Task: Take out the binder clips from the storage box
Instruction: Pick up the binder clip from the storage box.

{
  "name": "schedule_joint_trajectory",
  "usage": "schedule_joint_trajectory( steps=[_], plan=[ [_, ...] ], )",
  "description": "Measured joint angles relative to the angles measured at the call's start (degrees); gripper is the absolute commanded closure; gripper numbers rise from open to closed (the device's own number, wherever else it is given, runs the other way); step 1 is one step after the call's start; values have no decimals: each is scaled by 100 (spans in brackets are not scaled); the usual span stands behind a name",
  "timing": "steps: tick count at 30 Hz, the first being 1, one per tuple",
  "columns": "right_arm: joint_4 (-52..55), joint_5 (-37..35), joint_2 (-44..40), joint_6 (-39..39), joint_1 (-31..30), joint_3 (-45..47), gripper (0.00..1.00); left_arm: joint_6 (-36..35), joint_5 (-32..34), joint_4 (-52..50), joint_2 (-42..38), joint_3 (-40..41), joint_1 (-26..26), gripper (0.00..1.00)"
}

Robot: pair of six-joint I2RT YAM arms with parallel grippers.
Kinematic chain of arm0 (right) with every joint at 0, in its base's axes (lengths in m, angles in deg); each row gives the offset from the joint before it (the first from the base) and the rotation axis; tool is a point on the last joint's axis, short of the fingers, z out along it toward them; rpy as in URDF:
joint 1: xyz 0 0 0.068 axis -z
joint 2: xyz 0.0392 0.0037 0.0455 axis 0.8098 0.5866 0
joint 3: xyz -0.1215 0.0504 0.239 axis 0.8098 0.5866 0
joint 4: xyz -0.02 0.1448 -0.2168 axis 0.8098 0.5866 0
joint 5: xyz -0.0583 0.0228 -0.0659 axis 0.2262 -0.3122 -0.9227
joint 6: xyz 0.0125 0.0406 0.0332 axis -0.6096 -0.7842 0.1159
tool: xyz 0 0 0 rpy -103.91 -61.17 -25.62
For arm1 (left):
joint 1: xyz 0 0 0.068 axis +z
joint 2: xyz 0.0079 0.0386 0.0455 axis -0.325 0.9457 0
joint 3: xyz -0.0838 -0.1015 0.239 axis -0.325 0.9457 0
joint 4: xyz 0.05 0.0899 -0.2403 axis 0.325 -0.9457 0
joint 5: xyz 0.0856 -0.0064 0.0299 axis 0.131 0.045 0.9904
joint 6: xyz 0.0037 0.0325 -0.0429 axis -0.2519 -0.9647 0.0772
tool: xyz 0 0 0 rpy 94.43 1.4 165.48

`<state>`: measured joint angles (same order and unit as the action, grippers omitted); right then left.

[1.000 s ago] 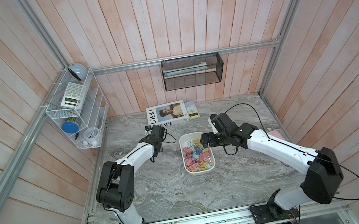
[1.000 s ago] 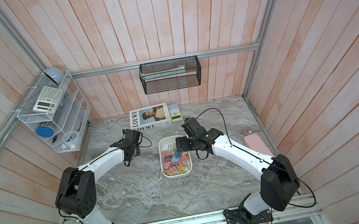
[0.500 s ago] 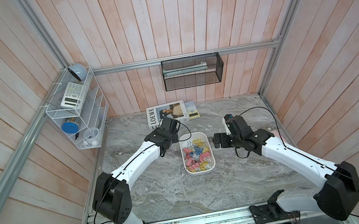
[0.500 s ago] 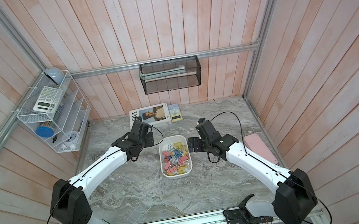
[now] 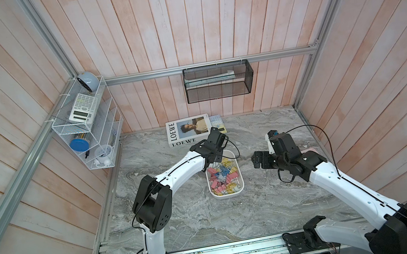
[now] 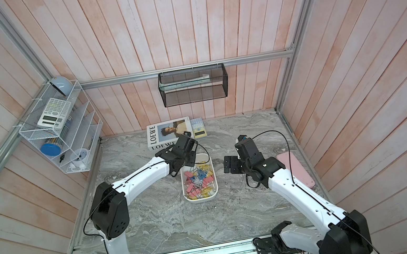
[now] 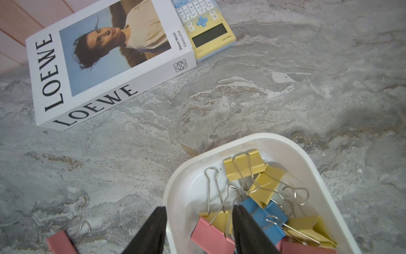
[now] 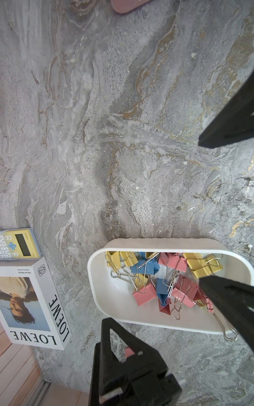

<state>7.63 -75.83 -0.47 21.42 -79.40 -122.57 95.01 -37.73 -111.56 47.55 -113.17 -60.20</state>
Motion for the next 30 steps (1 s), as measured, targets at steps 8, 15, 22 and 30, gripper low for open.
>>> schedule_joint_trajectory(
  steps=[8,15,22,30],
  plan=[
    [122,7,-68,0,90,46,2,-437,-153,-234,673,-634,-197,54],
    [267,24,-133,0,116,57,2,-754,-240,-518,1075,-988,-282,56],
    [334,24,-210,-2,153,90,2,-992,-328,-732,1106,-988,-271,56],
    [356,31,-210,-2,177,92,2,-1178,-354,-824,1357,-1108,-271,58]
  ],
)
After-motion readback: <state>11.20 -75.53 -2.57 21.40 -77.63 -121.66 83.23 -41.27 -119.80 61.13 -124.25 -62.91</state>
